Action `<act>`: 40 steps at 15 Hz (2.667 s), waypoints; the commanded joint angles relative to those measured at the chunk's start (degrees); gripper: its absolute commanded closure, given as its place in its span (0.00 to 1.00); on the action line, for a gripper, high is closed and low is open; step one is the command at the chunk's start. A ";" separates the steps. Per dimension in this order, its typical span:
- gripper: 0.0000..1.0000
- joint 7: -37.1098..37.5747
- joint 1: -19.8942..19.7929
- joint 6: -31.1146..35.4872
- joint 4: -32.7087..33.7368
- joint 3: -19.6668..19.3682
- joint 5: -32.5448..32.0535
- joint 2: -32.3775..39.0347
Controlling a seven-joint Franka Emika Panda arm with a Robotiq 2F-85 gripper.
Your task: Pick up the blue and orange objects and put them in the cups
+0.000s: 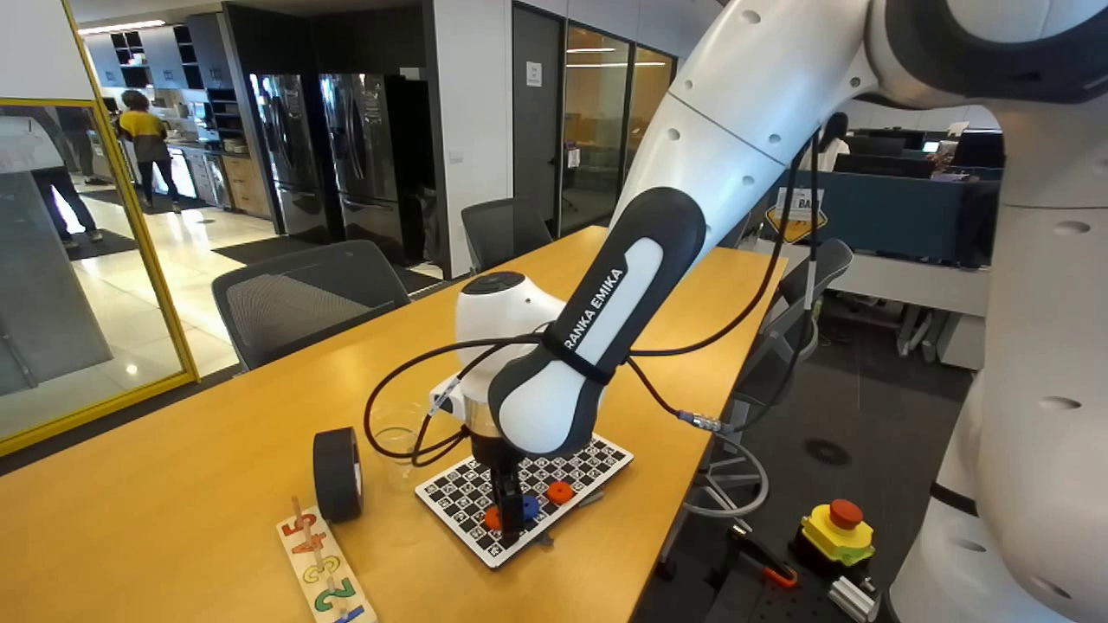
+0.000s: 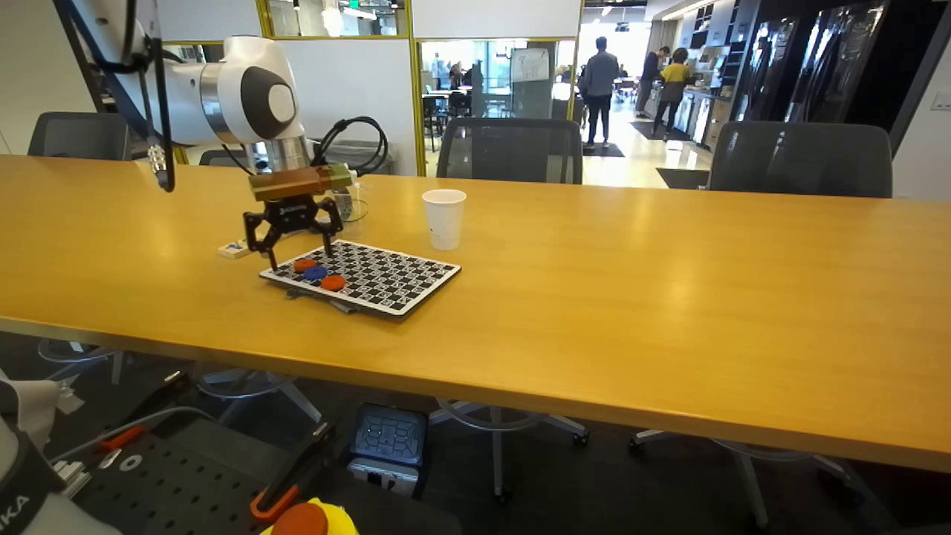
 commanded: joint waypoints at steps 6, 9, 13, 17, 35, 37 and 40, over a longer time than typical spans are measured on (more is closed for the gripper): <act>0.26 -2.87 -1.51 2.47 0.40 1.19 1.46 0.96; 0.49 -3.25 -1.73 2.95 0.54 1.34 1.64 1.32; 0.79 -3.81 -1.87 3.02 0.71 1.75 2.10 1.40; 0.79 -4.02 -2.45 1.72 0.96 1.62 2.77 -0.54; 0.79 3.98 -6.72 -8.17 25.06 -9.03 0.42 2.19; 0.79 4.50 -7.39 -9.09 28.46 -9.27 0.89 5.00; 0.79 5.22 -8.30 -10.32 32.86 -9.04 1.41 8.86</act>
